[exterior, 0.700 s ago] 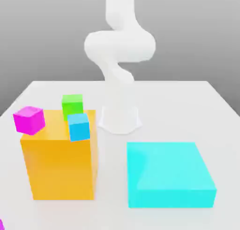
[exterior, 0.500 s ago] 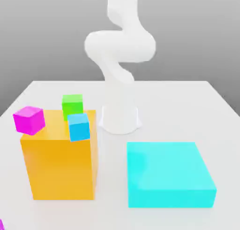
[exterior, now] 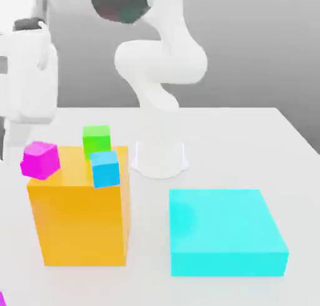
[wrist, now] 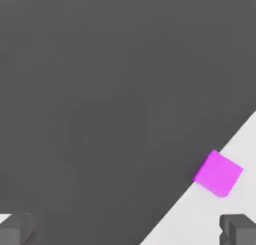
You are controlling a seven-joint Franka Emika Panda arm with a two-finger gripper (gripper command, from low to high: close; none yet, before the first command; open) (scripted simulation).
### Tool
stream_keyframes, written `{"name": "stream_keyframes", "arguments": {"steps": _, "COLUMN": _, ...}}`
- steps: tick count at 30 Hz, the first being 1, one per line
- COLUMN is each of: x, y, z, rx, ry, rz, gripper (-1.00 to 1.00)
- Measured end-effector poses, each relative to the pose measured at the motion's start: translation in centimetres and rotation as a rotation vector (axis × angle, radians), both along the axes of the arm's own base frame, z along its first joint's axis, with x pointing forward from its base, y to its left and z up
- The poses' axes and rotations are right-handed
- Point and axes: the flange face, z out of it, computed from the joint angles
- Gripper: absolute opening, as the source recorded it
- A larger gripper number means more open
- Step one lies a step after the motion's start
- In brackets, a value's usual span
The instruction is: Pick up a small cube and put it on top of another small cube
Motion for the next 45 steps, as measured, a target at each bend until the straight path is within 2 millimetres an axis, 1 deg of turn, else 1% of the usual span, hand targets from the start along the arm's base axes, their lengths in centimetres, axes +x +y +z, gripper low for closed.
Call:
{"name": "stream_keyframes", "arguments": {"steps": 3, "x": 0.6, "y": -2.4, "z": -5.0, "rx": 0.045, "ry": 0.049, "rz": -0.105, "gripper": 0.0}}
{"name": "stream_keyframes", "arguments": {"steps": 6, "x": 0.6, "y": -5.0, "z": -10.1, "rx": 0.091, "ry": 0.097, "rz": -0.217, "gripper": 0.0}}
{"name": "stream_keyframes", "arguments": {"steps": 9, "x": 0.0, "y": -7.5, "z": -15.3, "rx": 0.137, "ry": 0.144, "rz": -0.333, "gripper": 0.0}}
{"name": "stream_keyframes", "arguments": {"steps": 12, "x": -1.0, "y": -9.7, "z": -20.7, "rx": 0.184, "ry": 0.19, "rz": -0.449, "gripper": 0.0}}
{"name": "stream_keyframes", "arguments": {"steps": 14, "x": -1.2, "y": -10.3, "z": -24.1, "rx": 0.195, "ry": 0.2, "rz": -0.477, "gripper": 0.0}}
{"name": "stream_keyframes", "arguments": {"steps": 16, "x": -1.4, "y": -10.4, "z": -27.5, "rx": 0.198, "ry": 0.203, "rz": -0.484, "gripper": 0.0}}
{"name": "stream_keyframes", "arguments": {"steps": 17, "x": -1.4, "y": -10.4, "z": -28.4, "rx": 0.198, "ry": 0.204, "rz": -0.485, "gripper": -1.0}}
{"name": "stream_keyframes", "arguments": {"steps": 22, "x": -1.4, "y": -10.4, "z": -28.4, "rx": 0.198, "ry": 0.201, "rz": -0.485, "gripper": -1.0}}
{"name": "stream_keyframes", "arguments": {"steps": 23, "x": -1.4, "y": -10.4, "z": -28.8, "rx": 0.198, "ry": 0.201, "rz": -0.486, "gripper": -1.0}}
{"name": "stream_keyframes", "arguments": {"steps": 24, "x": -1.4, "y": -10.4, "z": -28.2, "rx": 0.199, "ry": 0.202, "rz": -0.486, "gripper": -1.0}}
{"name": "stream_keyframes", "arguments": {"steps": 25, "x": -1.4, "y": -10.5, "z": -27.0, "rx": 0.199, "ry": 0.202, "rz": -0.486, "gripper": -1.0}}
{"name": "stream_keyframes", "arguments": {"steps": 28, "x": -1.5, "y": -10.4, "z": -22.6, "rx": 0.198, "ry": 0.203, "rz": -0.487, "gripper": -1.0}}
{"name": "stream_keyframes", "arguments": {"steps": 31, "x": -2.7, "y": -10.3, "z": -18.5, "rx": 0.191, "ry": 0.205, "rz": -0.502, "gripper": -1.0}}
{"name": "stream_keyframes", "arguments": {"steps": 38, "x": -6.7, "y": -9.2, "z": -9.9, "rx": 0.181, "ry": 0.207, "rz": -0.543, "gripper": -1.0}}
{"name": "stream_keyframes", "arguments": {"steps": 45, "x": -11.9, "y": -7.2, "z": -2.8, "rx": 0.188, "ry": 0.203, "rz": -0.585, "gripper": -1.0}}
